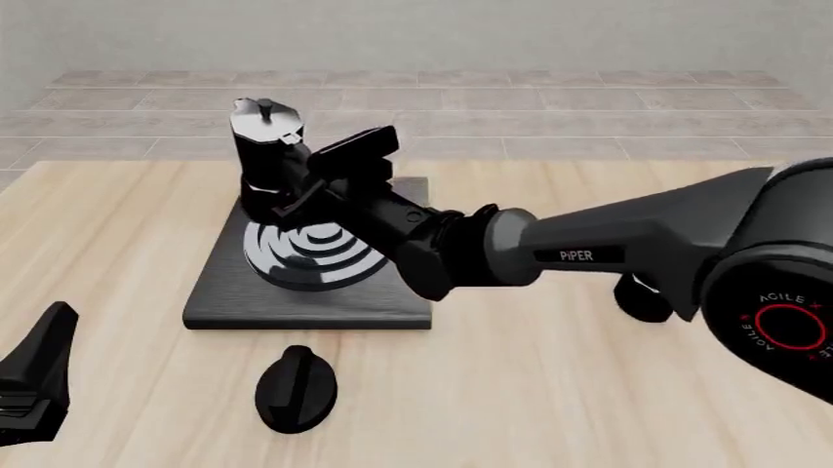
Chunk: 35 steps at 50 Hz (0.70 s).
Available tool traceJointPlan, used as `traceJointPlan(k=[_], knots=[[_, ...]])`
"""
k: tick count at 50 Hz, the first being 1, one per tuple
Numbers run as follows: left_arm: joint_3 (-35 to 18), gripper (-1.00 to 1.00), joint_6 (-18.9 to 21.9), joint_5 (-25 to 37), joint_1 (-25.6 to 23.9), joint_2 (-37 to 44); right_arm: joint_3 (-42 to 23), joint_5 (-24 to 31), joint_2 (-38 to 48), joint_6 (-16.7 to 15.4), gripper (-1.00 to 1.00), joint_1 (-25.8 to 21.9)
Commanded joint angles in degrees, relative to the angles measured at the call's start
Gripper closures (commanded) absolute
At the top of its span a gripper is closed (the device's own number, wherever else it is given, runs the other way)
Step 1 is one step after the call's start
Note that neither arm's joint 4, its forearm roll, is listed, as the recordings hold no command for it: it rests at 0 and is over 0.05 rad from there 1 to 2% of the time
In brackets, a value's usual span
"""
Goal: Put both moka pots on the stove.
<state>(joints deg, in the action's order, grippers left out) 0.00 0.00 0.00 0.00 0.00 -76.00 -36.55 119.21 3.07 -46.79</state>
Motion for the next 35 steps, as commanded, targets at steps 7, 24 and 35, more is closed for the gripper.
traceJointPlan(k=[7,24,35], knots=[[0.00,-1.00,0.00,0.00,0.00,0.00,-3.95,0.62,1.93,0.98,1.00,-0.26],[0.00,-1.00,0.00,0.00,0.00,0.00,-5.82,2.01,3.78,1.62,1.00,-0.36],[0.00,-1.00,0.00,0.00,0.00,0.00,-6.76,3.15,4.83,2.33,1.00,-0.40]])
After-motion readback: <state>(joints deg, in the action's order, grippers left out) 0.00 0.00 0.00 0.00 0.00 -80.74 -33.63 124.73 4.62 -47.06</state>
